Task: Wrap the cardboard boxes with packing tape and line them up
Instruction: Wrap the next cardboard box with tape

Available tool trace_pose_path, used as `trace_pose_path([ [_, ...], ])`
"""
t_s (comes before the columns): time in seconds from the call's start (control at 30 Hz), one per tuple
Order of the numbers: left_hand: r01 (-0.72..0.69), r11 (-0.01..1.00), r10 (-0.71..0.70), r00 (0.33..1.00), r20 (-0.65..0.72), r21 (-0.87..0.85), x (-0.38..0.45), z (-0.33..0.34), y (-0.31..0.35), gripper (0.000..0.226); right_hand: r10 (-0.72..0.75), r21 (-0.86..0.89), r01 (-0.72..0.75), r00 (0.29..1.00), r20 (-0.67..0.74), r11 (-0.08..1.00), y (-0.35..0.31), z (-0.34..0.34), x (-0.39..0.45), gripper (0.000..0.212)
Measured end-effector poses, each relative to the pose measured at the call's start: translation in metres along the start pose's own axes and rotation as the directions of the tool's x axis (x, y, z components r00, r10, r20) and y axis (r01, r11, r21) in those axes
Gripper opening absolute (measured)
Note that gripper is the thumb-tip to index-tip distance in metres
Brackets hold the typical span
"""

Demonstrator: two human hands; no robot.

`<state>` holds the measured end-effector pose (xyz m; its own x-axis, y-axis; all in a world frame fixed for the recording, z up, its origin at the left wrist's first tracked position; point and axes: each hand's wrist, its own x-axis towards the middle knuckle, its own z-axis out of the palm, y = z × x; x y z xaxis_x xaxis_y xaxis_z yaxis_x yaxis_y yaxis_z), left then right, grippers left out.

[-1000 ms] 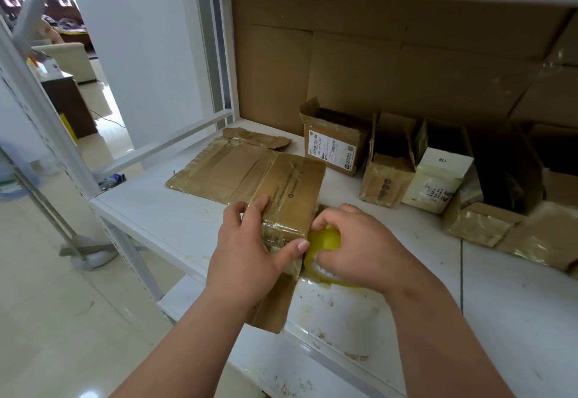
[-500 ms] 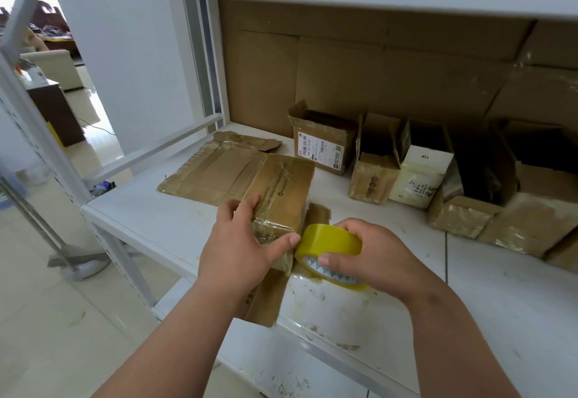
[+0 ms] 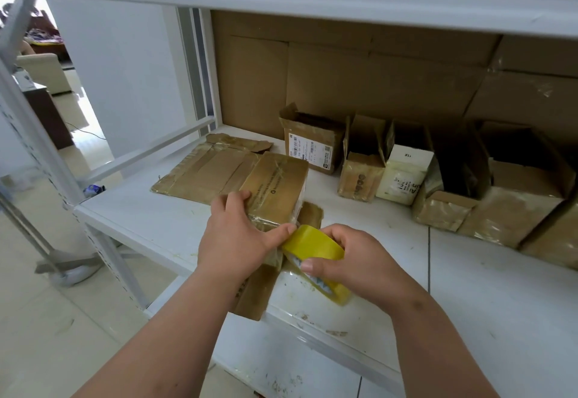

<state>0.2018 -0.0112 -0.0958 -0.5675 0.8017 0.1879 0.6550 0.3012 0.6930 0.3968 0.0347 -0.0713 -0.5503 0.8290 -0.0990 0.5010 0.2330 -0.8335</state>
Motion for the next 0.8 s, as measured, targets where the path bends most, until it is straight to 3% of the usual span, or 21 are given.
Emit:
trace_pose_path([
  [0.23, -0.155, 0.986, 0.159, 0.985, 0.060, -0.066, 0.006, -0.024, 0.002, 0.093, -0.036, 0.282, 0.011, 0.996, 0.082, 0.959, 0.015, -0.003, -0.010, 0.038],
  [0.43, -0.162, 0.981, 0.179, 0.968, 0.178, -0.108, 0.019, -0.024, 0.004, 0.090, -0.020, 0.326, 0.001, 0.998, 0.054, 0.945, 0.014, 0.010, -0.007, 0.016],
  [0.6, -0.294, 0.955, 0.291, 0.955, 0.062, 0.041, 0.015, -0.014, -0.007, 0.067, -0.036, 0.373, 0.009, 0.997, 0.065, 0.928, 0.022, 0.018, -0.008, 0.021],
  [0.7, -0.328, 0.943, 0.328, 0.945, 0.013, 0.057, 0.010, -0.007, -0.013, 0.044, -0.045, 0.444, -0.013, 0.992, 0.121, 0.896, 0.028, 0.021, -0.010, 0.035],
  [0.8, -0.328, 0.944, 0.329, 0.944, -0.013, 0.026, 0.007, -0.001, -0.014, 0.032, -0.065, 0.451, -0.005, 0.988, 0.140, 0.893, 0.033, 0.025, -0.009, 0.035],
])
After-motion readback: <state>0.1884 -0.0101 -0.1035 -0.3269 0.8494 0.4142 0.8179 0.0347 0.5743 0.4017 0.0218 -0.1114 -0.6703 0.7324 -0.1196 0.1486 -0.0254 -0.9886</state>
